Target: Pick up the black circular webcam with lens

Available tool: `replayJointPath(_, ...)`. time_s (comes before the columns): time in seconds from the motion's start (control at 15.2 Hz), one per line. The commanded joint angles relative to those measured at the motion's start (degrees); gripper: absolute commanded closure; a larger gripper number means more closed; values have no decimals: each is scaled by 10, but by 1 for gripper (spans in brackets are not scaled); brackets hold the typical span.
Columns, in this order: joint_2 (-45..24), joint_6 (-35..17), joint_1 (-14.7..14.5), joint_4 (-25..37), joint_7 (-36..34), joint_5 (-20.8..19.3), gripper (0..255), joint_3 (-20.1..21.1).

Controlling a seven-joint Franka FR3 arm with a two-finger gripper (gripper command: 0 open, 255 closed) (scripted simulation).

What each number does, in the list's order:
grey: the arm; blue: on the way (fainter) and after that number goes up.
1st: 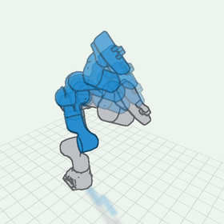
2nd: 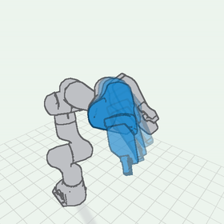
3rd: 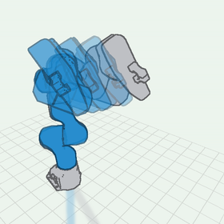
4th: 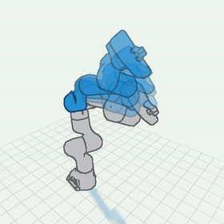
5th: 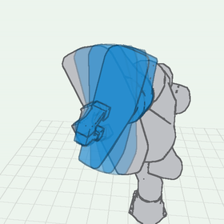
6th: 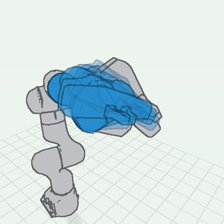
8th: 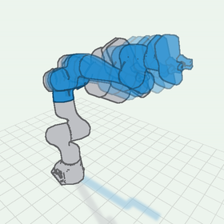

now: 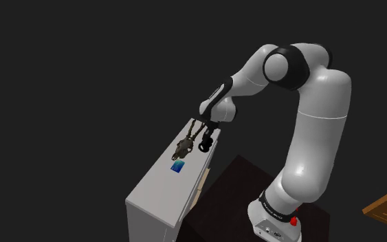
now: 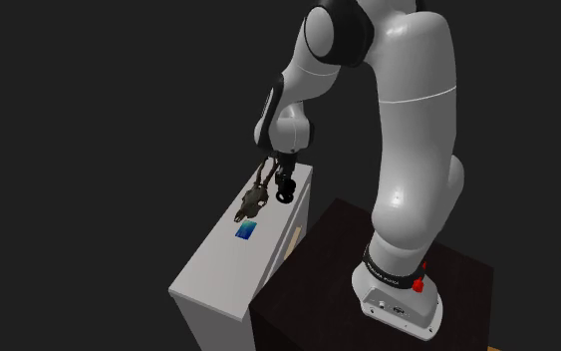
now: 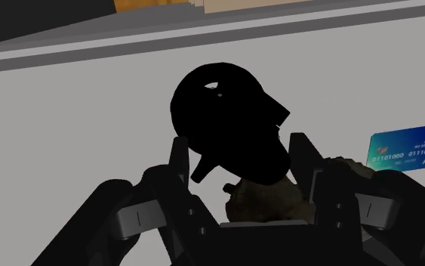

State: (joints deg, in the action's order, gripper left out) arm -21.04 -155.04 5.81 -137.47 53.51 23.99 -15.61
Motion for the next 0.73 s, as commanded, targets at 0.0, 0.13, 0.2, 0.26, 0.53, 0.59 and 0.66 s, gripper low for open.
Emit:
replayJointPath(0.0, 18, 13, -7, -4, -11, -14, 255, -11)
replayJointPath(0.13, 34, 25, -13, -7, -22, -28, 255, -20)
replayJointPath(0.2, 42, 31, -17, -9, -27, -35, 255, -24)
replayJointPath(0.26, 50, 37, -19, -10, -33, -43, 255, -28)
replayJointPath(0.53, 82, 63, -29, -13, -55, -71, 255, -43)
replayJointPath(0.59, 83, 64, -29, -13, -56, -73, 255, -43)
replayJointPath(0.66, 83, 64, -29, -13, -56, -73, 255, -43)
